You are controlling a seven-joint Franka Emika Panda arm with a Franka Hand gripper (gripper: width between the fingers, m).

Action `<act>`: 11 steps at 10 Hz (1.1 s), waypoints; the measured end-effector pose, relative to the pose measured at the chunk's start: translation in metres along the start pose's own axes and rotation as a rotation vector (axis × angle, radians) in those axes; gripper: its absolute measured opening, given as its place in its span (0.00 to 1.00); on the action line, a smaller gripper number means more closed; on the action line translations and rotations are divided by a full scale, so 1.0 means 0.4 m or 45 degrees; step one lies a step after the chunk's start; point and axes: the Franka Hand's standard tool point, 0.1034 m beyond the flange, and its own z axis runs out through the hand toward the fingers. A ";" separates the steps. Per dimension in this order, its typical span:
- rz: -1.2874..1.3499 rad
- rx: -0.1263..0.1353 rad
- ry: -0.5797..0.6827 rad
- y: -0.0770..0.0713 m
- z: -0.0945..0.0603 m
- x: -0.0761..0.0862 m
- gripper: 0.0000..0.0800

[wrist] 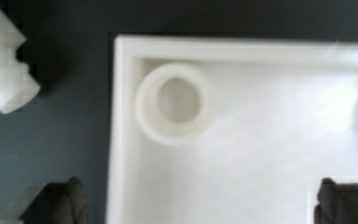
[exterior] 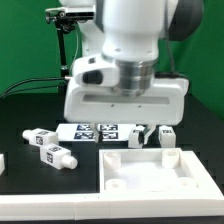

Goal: Assemble one leg

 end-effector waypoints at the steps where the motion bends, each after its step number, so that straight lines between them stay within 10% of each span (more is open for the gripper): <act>1: -0.049 -0.014 0.019 -0.014 -0.025 -0.003 0.81; 6: 0.116 -0.017 -0.066 -0.034 0.024 -0.043 0.81; 11: 0.295 0.134 -0.589 -0.041 0.029 -0.172 0.81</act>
Offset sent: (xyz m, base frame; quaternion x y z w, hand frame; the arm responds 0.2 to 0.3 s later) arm 0.0000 0.0000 0.0000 0.0000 0.0000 0.0000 1.0000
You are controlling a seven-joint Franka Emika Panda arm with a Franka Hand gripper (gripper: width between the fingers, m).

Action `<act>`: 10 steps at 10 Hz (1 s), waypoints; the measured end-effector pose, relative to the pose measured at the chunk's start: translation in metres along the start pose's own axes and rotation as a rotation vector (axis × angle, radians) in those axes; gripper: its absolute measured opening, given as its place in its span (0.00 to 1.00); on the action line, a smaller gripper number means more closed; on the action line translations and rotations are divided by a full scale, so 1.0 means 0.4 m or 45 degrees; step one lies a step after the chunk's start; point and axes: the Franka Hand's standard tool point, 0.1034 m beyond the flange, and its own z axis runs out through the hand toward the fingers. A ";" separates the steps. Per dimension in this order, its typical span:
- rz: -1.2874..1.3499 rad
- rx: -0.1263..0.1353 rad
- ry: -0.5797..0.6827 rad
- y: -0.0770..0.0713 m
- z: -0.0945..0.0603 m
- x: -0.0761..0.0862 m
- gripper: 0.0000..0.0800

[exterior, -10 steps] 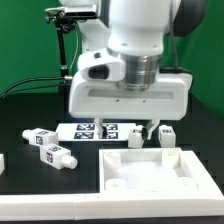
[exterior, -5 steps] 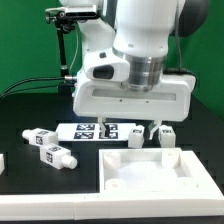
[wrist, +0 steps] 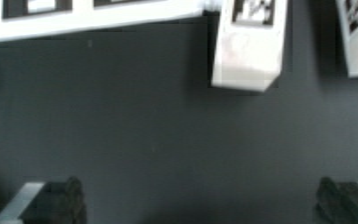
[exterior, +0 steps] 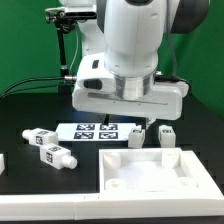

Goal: Assemble one leg

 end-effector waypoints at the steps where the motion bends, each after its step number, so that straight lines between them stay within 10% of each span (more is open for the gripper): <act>1: 0.024 0.036 -0.091 -0.001 -0.003 -0.002 0.81; 6: 0.013 -0.007 -0.167 0.001 -0.006 0.005 0.81; 10: 0.068 0.143 -0.297 -0.041 0.066 -0.031 0.81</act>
Offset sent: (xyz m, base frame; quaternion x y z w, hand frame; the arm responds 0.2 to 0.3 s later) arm 0.0000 0.0000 0.0000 0.0000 -0.0650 0.0000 0.9979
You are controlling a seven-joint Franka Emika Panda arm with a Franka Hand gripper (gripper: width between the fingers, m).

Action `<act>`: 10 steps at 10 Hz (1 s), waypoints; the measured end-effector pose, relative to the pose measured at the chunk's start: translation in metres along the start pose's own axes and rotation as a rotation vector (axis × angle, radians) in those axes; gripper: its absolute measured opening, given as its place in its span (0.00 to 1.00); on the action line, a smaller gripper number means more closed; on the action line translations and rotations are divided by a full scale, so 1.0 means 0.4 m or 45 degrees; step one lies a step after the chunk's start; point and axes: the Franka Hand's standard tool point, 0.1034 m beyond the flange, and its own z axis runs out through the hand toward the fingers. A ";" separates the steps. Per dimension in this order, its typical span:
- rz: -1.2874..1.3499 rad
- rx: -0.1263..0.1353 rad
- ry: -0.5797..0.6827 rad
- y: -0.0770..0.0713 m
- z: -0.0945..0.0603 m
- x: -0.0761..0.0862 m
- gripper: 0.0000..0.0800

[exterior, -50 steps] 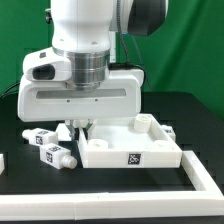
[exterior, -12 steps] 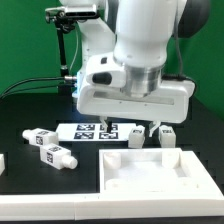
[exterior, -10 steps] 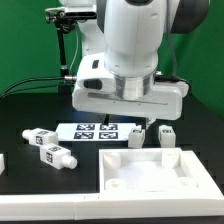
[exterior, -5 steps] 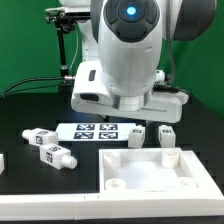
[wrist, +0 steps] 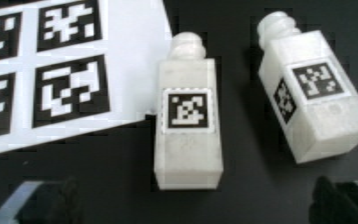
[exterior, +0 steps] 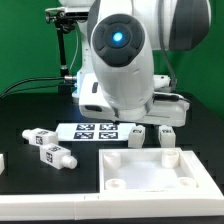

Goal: Assemble one leg

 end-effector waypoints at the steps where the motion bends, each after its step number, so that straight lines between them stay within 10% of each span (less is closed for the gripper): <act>1: 0.000 0.001 0.006 0.000 -0.001 0.002 0.81; 4: 0.036 0.044 -0.043 0.020 0.034 0.016 0.81; 10: 0.071 0.017 -0.114 0.009 0.155 0.019 0.81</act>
Offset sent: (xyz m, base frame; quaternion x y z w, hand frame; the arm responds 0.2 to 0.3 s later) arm -0.0050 -0.0059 -0.0225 0.1143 -0.1186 0.0004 0.9863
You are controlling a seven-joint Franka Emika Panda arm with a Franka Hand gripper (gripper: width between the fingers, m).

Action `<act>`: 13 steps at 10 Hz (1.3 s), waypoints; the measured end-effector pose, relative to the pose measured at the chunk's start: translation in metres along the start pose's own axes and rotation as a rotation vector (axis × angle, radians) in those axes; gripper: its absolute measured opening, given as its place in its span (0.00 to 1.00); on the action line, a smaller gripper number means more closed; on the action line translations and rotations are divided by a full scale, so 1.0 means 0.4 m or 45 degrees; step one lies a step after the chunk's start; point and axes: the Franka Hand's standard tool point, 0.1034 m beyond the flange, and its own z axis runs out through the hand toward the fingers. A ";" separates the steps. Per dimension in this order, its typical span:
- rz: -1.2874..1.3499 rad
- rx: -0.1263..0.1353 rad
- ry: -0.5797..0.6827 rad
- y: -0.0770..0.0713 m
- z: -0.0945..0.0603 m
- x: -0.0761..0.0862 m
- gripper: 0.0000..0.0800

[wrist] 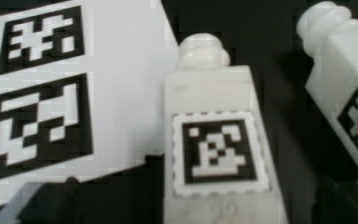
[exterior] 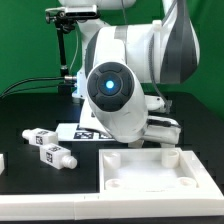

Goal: Assemble one leg

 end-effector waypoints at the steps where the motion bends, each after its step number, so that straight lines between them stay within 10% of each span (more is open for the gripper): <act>1: 0.004 -0.004 -0.003 -0.006 0.008 -0.003 0.81; 7: 0.003 0.000 0.016 -0.003 -0.001 0.001 0.36; 11: -0.069 0.035 0.213 -0.031 -0.334 -0.054 0.36; 13: -0.116 0.062 0.590 -0.059 -0.391 -0.035 0.36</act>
Offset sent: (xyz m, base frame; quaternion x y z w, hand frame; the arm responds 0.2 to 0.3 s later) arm 0.0000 0.0000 0.0000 0.0000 0.0000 0.0000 1.0000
